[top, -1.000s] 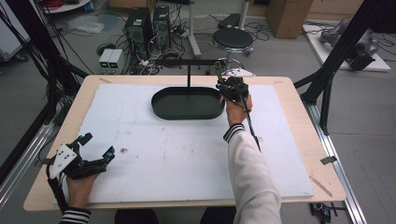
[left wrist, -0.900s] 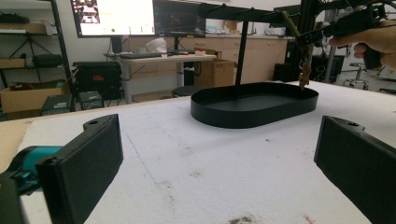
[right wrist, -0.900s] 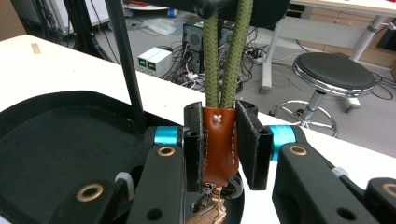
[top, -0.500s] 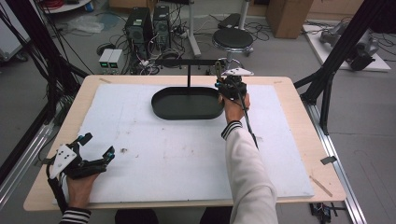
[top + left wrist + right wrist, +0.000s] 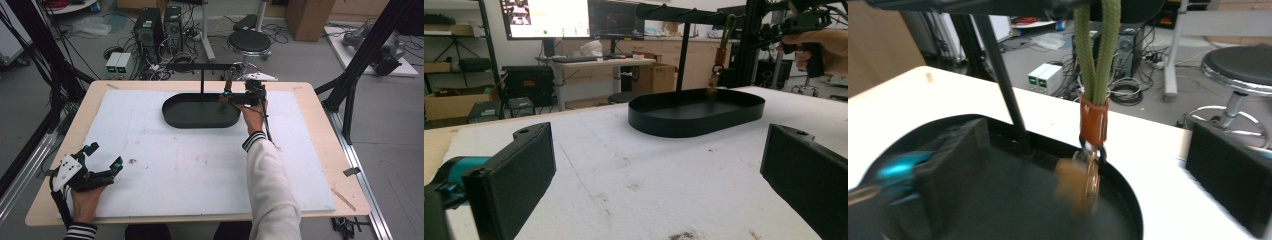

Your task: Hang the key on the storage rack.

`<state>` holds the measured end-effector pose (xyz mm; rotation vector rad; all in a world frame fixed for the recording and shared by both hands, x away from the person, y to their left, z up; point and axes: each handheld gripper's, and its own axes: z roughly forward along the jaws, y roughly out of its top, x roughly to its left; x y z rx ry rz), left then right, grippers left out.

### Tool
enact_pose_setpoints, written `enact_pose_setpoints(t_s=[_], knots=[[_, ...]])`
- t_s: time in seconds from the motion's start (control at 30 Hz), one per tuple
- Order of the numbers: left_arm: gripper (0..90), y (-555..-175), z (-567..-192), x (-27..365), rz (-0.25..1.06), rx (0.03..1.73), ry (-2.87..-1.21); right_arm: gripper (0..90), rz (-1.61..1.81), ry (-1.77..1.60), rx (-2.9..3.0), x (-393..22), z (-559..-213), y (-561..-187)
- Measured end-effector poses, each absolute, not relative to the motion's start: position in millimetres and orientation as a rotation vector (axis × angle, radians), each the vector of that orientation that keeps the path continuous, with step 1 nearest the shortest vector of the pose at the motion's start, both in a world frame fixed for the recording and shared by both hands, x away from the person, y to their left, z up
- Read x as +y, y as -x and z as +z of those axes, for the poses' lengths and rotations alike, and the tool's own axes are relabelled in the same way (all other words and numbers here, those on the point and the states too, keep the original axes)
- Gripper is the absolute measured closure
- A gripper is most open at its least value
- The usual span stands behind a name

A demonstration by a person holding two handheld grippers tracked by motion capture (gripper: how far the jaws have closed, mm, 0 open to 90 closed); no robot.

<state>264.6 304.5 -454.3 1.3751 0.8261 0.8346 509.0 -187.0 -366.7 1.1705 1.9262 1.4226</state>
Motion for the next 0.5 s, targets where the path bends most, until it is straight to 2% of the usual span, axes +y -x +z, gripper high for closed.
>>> enact_pose_setpoints(t_s=[0.27,0.5], knots=[[1.7,-265.6,-454.2,305.4,0.812,0.821,-1.375,0.3,1.491,-0.987,1.934,-203.0,-343.2,-452.3],[1.7,-264.9,-454.5,304.9,0.819,0.817,-1.369,0.3,1.592,-0.837,1.914,-245.6,-350.9,-384.0]])
